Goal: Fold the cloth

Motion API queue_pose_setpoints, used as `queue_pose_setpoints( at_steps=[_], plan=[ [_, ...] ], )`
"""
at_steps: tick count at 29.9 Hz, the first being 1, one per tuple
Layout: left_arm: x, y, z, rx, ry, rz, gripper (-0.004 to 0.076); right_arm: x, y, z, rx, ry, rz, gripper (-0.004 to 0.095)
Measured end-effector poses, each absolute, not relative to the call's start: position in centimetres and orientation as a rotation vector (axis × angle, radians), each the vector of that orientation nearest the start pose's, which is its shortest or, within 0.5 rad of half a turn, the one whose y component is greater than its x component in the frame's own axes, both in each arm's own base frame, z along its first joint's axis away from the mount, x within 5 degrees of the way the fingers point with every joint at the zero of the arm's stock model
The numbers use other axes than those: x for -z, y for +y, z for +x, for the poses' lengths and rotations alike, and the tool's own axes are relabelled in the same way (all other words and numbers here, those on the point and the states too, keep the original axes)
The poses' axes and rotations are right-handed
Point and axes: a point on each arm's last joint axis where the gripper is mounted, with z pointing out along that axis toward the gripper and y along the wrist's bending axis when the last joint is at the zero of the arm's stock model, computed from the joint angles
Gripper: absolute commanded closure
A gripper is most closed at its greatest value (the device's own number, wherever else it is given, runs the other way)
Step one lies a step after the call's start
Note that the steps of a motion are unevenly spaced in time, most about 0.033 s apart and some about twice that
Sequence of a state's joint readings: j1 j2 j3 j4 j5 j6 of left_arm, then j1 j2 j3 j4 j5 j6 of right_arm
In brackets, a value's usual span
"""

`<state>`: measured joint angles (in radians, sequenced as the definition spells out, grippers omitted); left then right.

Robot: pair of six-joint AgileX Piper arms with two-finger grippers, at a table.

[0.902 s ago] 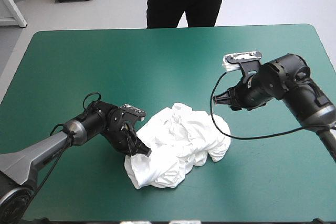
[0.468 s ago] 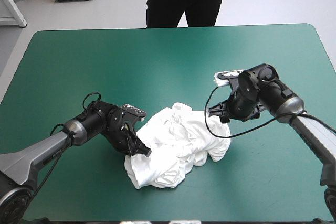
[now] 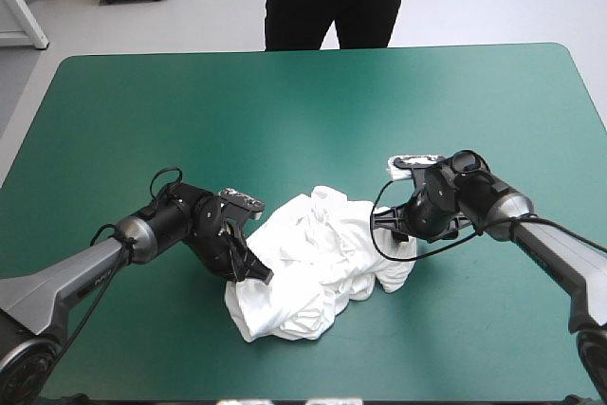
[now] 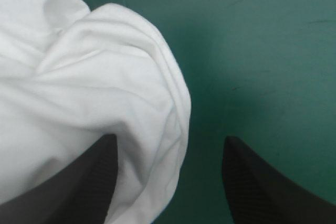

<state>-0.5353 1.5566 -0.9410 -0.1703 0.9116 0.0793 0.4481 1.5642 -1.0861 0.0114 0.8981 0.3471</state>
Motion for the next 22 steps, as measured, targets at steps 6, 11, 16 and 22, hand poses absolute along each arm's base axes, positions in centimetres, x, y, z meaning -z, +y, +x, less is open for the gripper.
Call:
queue_pose_setpoints(
  at_steps=[6,11,16,22],
  plan=[
    [-20.9,-15.1,23.0,0.254,2.933,0.782,0.0733,-21.3,13.8,28.4,-0.139,2.953,-0.122,0.0399],
    [-20.9,-15.1,23.0,0.253,2.931,0.786,0.0733,-21.0,13.9,28.5,-0.138,2.978,-0.136,0.0601],
    [-21.0,-15.1,23.1,0.247,2.928,0.792,0.0733,-21.0,13.7,28.5,-0.142,2.984,-0.197,0.0921],
    [-21.5,-15.0,23.7,0.162,2.929,0.861,0.0733,-21.6,14.2,28.1,-0.258,2.963,-0.176,0.0925]
  ],
)
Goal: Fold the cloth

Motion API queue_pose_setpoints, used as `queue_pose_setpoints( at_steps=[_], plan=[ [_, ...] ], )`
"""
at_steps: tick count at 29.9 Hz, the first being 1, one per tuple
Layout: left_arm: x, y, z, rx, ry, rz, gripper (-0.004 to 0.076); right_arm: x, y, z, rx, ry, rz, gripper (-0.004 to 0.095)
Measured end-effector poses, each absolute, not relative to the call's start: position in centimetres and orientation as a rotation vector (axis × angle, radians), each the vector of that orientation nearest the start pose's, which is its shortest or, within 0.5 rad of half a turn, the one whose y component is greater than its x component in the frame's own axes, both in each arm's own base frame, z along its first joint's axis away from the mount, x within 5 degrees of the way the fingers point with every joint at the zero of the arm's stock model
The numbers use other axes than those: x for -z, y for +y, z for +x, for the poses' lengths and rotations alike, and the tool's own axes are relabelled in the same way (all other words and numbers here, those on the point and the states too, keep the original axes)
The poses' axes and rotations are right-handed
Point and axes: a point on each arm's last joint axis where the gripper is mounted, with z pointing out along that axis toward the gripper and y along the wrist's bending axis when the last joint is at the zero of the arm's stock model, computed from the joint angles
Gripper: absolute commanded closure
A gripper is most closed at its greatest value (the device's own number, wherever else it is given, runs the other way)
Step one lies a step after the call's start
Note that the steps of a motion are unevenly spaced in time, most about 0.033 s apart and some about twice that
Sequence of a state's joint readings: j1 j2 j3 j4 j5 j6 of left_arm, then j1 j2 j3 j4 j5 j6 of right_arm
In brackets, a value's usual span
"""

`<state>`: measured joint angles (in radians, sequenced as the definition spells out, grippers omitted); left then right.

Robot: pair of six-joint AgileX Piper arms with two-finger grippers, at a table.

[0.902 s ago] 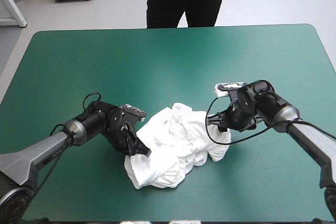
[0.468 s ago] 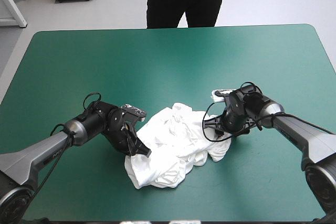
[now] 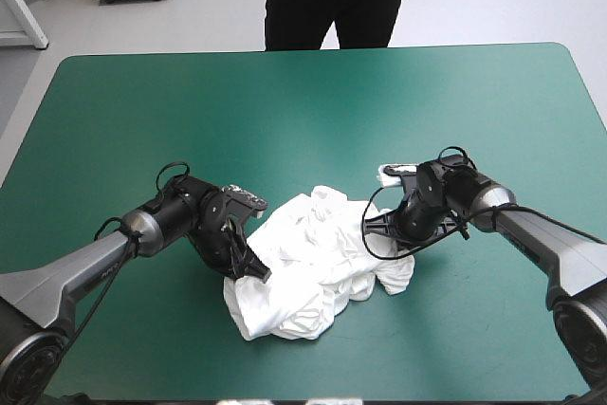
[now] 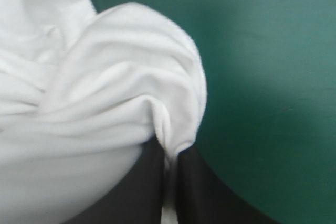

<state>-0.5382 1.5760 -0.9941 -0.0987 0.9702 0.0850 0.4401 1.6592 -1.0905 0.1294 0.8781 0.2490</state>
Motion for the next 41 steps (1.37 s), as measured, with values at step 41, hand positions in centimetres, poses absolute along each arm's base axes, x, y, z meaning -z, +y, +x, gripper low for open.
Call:
queue_pose_setpoints(
  at_steps=[41],
  plan=[
    [-66.9,-6.6,13.5,0.259,1.323,0.390,0.0733,-64.9,4.7,12.1,-0.266,1.461,-0.257,0.0924]
  ],
)
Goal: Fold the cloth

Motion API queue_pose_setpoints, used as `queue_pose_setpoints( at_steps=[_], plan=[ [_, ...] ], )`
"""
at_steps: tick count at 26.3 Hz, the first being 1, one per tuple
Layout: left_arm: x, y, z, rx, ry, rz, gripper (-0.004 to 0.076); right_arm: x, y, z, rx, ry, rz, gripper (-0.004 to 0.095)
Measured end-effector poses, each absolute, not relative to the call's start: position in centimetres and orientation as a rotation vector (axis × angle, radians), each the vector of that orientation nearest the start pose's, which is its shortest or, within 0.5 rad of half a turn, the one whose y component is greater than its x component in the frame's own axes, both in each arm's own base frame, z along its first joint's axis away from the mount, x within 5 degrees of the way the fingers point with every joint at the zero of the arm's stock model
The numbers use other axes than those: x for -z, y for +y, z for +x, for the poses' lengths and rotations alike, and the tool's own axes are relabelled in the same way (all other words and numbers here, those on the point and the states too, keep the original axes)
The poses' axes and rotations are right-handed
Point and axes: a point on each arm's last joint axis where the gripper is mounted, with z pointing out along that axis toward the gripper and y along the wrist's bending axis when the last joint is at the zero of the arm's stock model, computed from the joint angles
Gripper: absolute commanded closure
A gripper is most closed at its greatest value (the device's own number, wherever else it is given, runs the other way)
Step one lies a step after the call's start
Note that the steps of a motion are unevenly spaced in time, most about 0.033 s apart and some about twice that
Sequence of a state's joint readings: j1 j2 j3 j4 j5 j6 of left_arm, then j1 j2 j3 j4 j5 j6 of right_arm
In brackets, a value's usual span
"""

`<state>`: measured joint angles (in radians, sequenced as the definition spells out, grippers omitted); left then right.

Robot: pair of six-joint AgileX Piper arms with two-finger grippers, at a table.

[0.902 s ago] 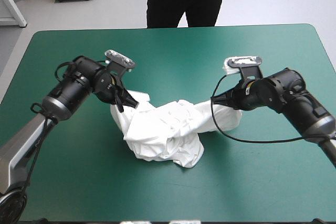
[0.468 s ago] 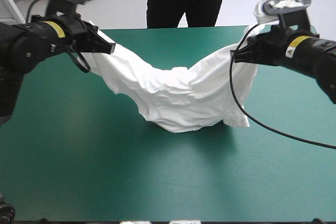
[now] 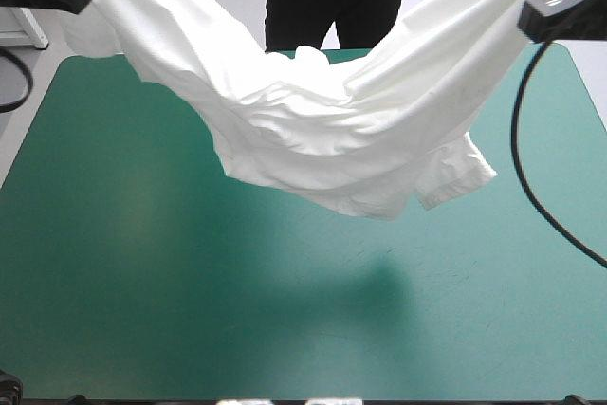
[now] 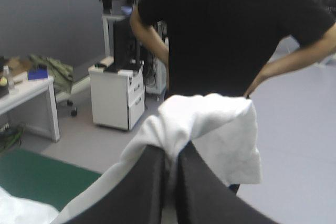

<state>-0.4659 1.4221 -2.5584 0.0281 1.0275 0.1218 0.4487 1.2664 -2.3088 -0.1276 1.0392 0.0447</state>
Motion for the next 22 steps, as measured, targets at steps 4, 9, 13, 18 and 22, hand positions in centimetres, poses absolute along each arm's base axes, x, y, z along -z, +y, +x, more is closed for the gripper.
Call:
queue_pose_setpoints(
  at_steps=[4,9,13,18,22],
  plan=[
    [-68.6,-6.0,11.1,0.319,1.167,0.400,0.0733,-66.2,3.9,10.2,-0.288,1.365,-0.241,0.0924],
    [-67.5,-5.7,9.9,0.323,1.302,0.470,0.0733,-65.0,4.0,9.8,-0.310,1.513,-0.275,0.0923],
    [-66.1,-6.1,10.9,0.324,1.443,0.489,0.0733,-64.0,4.5,10.4,-0.343,1.612,-0.287,0.0923],
    [-64.6,-6.6,12.0,0.335,1.550,0.482,0.0733,-62.9,5.0,10.3,-0.406,1.668,-0.301,0.0923],
    [-60.0,-7.4,14.0,0.295,1.778,0.523,0.0733,-59.3,5.2,10.8,-0.409,1.826,-0.289,0.0923]
  ],
)
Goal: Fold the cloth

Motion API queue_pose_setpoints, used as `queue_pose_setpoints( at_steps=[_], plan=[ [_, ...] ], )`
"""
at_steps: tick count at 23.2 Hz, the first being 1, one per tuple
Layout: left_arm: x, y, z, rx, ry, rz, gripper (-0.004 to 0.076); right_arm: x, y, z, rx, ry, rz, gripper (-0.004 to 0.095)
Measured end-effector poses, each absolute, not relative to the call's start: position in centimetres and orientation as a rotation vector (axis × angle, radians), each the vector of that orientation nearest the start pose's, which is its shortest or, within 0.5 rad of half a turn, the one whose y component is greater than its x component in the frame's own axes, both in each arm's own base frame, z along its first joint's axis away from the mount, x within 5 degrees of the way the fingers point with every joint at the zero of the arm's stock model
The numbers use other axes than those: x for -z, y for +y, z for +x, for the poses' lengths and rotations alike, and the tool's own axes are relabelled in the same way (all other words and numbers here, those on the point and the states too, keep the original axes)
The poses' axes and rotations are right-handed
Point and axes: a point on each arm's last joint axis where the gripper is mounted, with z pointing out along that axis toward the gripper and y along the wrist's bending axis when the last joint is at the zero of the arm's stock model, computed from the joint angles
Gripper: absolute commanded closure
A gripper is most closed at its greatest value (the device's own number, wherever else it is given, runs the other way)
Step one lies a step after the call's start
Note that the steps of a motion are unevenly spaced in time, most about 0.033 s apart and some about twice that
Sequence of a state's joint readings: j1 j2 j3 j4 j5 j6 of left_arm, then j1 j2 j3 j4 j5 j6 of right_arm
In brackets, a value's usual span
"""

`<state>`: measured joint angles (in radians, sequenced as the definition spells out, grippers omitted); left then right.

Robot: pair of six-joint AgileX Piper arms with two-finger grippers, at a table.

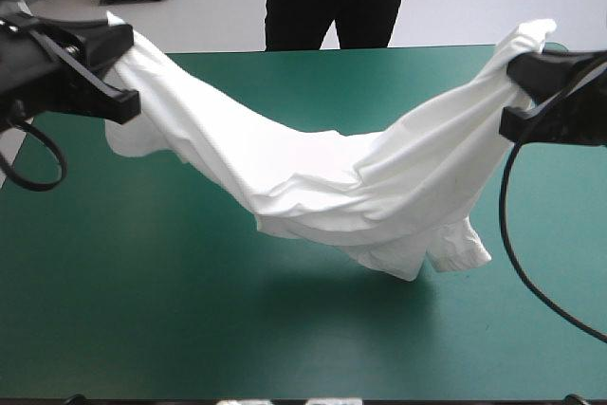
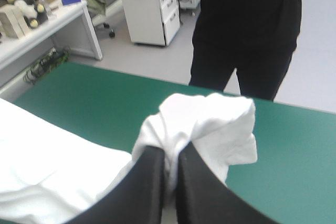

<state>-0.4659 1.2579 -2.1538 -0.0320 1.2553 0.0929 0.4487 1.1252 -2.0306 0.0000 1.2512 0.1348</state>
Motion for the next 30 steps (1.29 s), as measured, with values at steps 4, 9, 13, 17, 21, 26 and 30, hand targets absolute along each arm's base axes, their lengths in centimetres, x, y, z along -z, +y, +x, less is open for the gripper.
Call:
queue_pose_setpoints(
  at_steps=[4,9,13,17,21,26,30],
  plan=[
    [-52.8,-9.0,19.5,0.134,2.038,0.544,0.0733,-54.1,6.4,15.2,-0.287,2.016,-0.249,0.0925],
    [-45.1,-10.9,26.9,-0.006,2.229,0.511,0.0733,-48.1,8.6,22.4,-0.101,2.151,-0.205,0.0925],
    [-39.7,-12.1,32.8,-0.053,2.322,0.511,0.0733,-43.5,10.8,28.5,0.015,2.218,-0.234,0.0925],
    [-36.4,-12.6,35.6,-0.065,2.377,0.507,0.0733,-39.6,11.3,33.3,-0.029,2.273,-0.151,0.0925],
    [-34.1,-13.3,37.5,-0.078,2.381,0.527,0.0733,-36.3,10.5,36.4,-0.081,2.349,-0.077,0.0925],
    [-30.0,-13.0,41.0,-0.041,2.383,0.419,0.0733,-31.0,9.2,40.2,-0.058,2.457,-0.012,0.0925],
    [-27.5,-11.9,42.7,-0.025,2.424,0.336,0.0733,-30.1,8.8,41.3,-0.055,2.466,0.007,0.0924]
  ],
)
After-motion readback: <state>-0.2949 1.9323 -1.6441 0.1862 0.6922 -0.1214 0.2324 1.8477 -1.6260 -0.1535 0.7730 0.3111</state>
